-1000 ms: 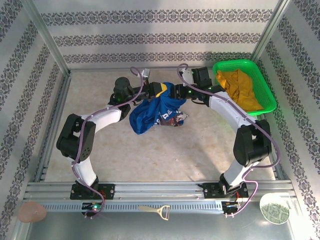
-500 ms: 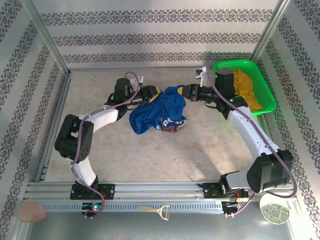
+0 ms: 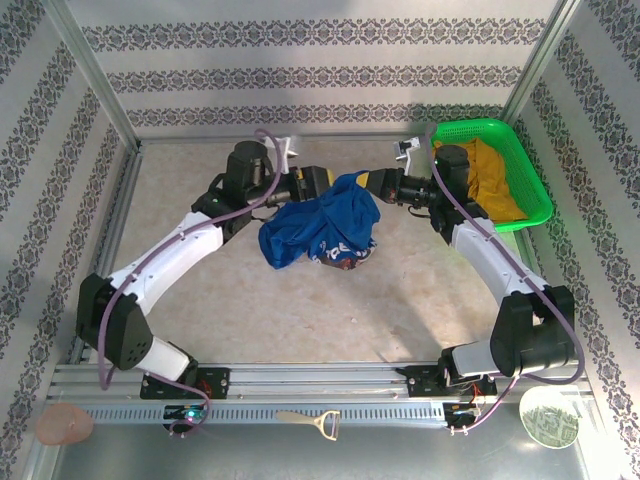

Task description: Fold the inside-out t-shirt

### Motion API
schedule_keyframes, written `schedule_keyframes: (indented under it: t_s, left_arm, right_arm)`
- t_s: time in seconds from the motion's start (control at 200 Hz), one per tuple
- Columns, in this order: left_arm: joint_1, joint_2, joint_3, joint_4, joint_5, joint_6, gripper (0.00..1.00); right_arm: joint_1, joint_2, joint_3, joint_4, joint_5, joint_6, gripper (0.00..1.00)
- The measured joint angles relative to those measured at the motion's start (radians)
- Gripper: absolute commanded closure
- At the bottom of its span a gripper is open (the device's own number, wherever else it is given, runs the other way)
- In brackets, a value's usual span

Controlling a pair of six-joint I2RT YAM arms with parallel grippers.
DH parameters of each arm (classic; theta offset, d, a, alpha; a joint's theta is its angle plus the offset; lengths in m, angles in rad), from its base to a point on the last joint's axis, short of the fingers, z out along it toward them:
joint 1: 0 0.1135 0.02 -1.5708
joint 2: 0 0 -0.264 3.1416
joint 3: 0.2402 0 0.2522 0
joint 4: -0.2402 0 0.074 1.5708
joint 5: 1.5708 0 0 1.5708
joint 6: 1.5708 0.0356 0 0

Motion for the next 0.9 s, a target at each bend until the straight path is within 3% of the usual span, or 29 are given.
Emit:
schedule_keyframes:
  t_s: [0.185, 0.515, 0.555, 0.664, 0.899]
  left_arm:
    - [-0.084, 0.078, 0.067, -0.055, -0.016, 0.085, 0.45]
    - [-0.089, 0.167, 0.086, -0.139, -0.069, 0.148, 0.44]
    - [-0.089, 0.167, 0.086, -0.142, -0.073, 0.153, 0.51]
    - [-0.089, 0.167, 0.086, -0.142, -0.080, 0.163, 1.00]
    - [-0.088, 0.160, 0.076, -0.137, -0.080, 0.166, 1.00]
  right_arm:
    - [0.000, 0.000, -0.016, 0.018, 0.001, 0.018, 1.00]
    - [0.000, 0.000, -0.027, 0.033, 0.013, 0.023, 1.00]
    - [0.000, -0.001, -0.031, 0.037, 0.014, 0.023, 1.00]
    - [0.000, -0.004, -0.042, 0.037, 0.018, 0.023, 1.00]
    - [-0.003, -0.011, -0.082, 0.035, 0.108, 0.022, 1.00]
